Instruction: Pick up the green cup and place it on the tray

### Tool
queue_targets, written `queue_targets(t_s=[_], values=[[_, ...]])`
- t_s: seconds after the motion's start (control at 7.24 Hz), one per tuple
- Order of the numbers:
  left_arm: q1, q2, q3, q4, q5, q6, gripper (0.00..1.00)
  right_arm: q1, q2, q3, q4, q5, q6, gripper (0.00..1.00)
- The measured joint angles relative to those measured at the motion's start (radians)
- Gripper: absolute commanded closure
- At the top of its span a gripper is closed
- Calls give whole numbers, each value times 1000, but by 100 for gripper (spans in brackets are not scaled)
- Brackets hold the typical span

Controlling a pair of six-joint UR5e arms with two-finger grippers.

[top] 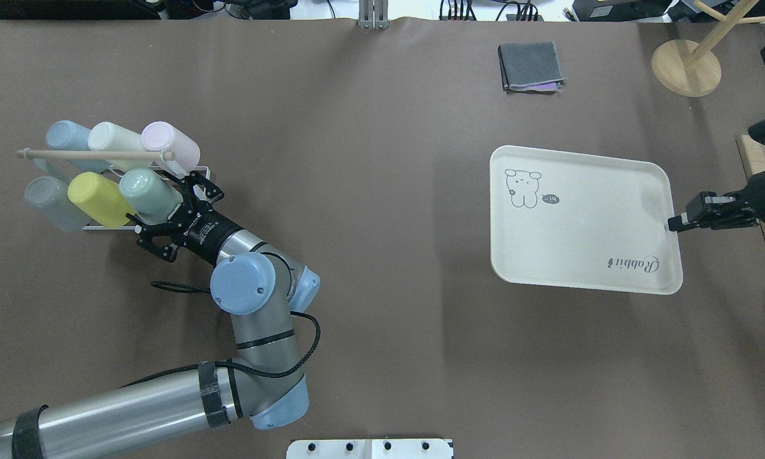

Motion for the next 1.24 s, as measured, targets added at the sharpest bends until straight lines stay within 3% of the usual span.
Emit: queue_targets(t_s=[0.41, 0.69, 0.97, 1.24], values=[[-22, 0, 9, -1, 26, -1, 7, 40, 253, -246, -80, 71, -58, 100], [-33, 0, 9, 0, 33, -1, 12, 35, 431, -365, -230, 85, -92, 100], [-36, 2, 8, 5, 33, -7, 16, -4, 557, -399, -446, 42, -176, 100], [-37, 8, 5, 17, 31, -23, 27, -50, 620, -384, -581, -38, -215, 100]])
